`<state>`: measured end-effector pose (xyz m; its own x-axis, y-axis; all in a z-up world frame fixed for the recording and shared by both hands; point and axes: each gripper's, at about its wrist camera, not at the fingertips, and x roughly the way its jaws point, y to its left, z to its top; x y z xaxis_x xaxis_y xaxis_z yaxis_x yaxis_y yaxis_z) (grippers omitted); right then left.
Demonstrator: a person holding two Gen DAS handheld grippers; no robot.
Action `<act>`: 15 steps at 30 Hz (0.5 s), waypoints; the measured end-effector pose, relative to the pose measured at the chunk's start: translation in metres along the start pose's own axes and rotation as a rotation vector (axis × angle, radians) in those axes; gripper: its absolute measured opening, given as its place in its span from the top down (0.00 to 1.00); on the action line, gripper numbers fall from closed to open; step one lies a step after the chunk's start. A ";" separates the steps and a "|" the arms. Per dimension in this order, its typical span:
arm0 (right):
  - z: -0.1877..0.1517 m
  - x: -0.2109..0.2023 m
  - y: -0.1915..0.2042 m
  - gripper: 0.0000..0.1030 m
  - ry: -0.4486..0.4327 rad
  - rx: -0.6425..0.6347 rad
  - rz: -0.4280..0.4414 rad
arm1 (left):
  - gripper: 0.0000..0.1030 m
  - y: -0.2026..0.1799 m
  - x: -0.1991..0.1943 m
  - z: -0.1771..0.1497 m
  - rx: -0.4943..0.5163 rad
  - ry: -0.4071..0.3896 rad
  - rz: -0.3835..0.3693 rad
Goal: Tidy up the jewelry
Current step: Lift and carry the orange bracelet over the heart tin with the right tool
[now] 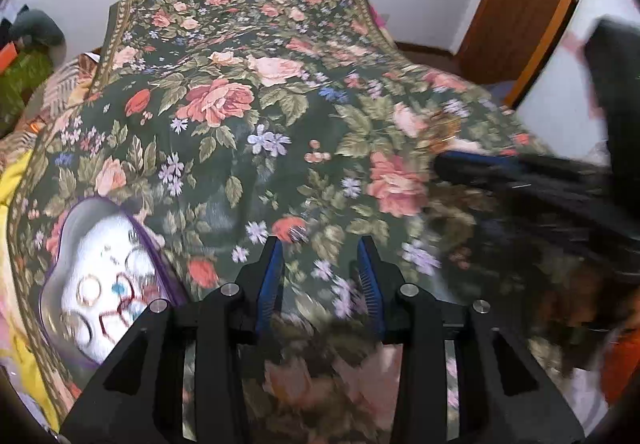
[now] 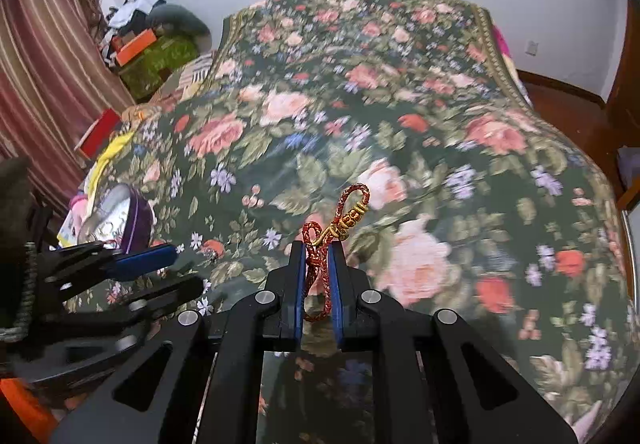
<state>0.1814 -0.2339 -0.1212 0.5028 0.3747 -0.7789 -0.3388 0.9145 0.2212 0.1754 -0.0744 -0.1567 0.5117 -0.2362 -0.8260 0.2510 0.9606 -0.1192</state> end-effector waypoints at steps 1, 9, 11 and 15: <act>0.001 -0.002 -0.002 0.90 -0.005 0.004 0.002 | 0.64 -0.001 0.004 0.001 0.004 0.003 0.012; 0.003 -0.008 -0.003 0.90 -0.032 -0.002 0.011 | 0.92 -0.003 0.027 0.002 0.030 0.024 0.074; 0.003 -0.008 -0.002 0.90 -0.034 -0.002 0.019 | 0.92 -0.003 0.026 0.001 0.028 0.018 0.061; 0.004 -0.010 0.003 0.90 -0.041 -0.011 0.027 | 0.92 0.000 0.015 0.000 0.013 -0.003 0.049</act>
<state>0.1786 -0.2338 -0.1106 0.5258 0.4052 -0.7479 -0.3613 0.9024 0.2349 0.1829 -0.0783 -0.1692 0.5264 -0.1898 -0.8288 0.2366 0.9690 -0.0716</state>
